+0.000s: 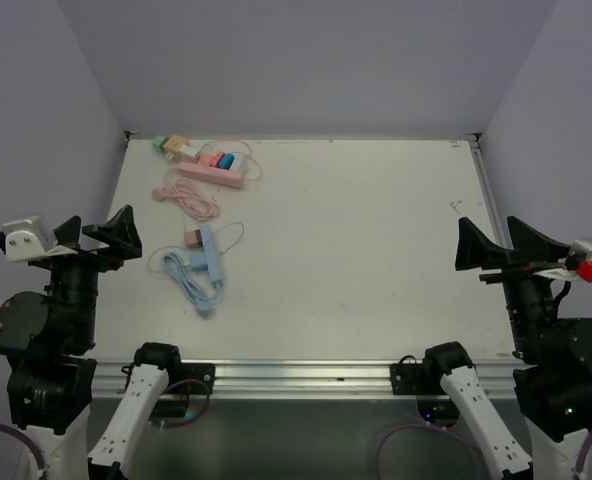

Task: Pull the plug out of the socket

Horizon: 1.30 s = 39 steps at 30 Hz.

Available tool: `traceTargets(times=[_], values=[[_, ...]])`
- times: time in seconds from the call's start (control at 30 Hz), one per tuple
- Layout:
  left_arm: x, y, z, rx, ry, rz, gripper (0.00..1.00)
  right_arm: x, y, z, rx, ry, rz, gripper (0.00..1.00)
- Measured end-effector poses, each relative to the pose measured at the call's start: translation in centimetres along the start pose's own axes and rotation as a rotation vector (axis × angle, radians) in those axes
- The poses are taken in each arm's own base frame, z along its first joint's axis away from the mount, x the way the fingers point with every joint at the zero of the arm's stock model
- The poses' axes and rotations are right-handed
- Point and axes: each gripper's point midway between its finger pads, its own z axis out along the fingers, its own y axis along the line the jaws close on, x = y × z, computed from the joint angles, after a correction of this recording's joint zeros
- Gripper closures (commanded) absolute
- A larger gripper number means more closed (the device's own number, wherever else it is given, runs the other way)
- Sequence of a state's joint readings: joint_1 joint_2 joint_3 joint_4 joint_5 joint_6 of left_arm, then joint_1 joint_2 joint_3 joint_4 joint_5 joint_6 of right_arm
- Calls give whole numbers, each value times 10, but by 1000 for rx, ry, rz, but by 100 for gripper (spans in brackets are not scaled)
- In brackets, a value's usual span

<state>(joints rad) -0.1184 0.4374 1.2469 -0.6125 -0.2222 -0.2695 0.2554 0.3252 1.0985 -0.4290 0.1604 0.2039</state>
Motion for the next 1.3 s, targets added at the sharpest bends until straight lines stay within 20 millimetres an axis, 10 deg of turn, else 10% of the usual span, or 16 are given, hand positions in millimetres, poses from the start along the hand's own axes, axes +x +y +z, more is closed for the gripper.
traceTargets(times=[0.7,1.03,1.3], values=[[179,6,48,-65,570,-16,0,84,2,39,28,302,62,1],[326,23,18,-150,1028,-71,7,90,1,34,41,321,88,1],[378,17,5,-171,1146,-109,21,102,-2,33,55,345,91,1]])
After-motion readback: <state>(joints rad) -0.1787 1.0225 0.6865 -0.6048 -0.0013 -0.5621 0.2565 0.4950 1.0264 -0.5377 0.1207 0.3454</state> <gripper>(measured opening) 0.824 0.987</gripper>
